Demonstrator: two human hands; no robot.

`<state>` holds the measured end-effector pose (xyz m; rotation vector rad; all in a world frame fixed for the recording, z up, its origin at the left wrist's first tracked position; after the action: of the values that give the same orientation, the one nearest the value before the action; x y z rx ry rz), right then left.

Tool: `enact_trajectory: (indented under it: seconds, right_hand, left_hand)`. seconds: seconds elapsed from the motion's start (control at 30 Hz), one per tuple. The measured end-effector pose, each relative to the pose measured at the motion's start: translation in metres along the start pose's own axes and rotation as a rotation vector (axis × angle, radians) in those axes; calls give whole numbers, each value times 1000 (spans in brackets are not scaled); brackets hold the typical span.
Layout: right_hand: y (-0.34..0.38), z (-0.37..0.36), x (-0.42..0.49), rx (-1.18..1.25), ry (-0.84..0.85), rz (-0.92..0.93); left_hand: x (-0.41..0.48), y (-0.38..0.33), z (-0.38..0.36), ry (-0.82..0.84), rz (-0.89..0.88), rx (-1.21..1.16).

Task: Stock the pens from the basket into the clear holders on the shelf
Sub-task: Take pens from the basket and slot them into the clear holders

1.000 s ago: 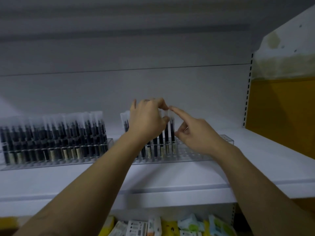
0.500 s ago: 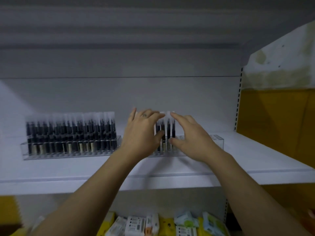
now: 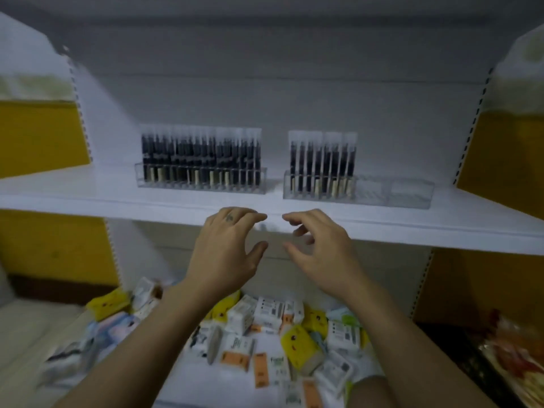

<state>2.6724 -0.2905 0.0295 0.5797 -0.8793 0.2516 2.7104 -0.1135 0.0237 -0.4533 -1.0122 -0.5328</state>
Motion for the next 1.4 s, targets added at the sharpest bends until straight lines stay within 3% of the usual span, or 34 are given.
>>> enact_trajectory:
  seconds: [0.13,0.3,0.57,0.97,1.3,1.4]
  right_hand:
    - [-2,-46,-50,-13,150,-46]
    - [-18,-100,-118,-79,458,-160]
    - [-59,-168,-219,-113,771,-344]
    - [-95,-214,-282,-156,1064,-500]
    - [-116,-264,-323,-116,1303,-706]
    - [-125,-285,-345,-117,1385,-740]
  left_hand:
    - [-58,19,-2,94,89,39]
    - [-137,36,-20,286,210,38]
    - [-250,49,-62,673,421,56]
    - [-326,66,-108,1046,610,70]
    - [-425,75,-161,1317,926,-31]
    - [-458,78,-173,1331,1008,-85]
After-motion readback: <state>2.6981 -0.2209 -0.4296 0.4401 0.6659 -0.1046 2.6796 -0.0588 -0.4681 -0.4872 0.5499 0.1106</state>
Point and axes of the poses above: each hand's wrist, its own x-axis towards the middle knuckle, its own z-axis out of the back of the hand, y = z × x, the point moved 1 cm from there along x, towards the middle knuckle, and after that the axes turned 14 degrees about -y, right-handed, at the moved point
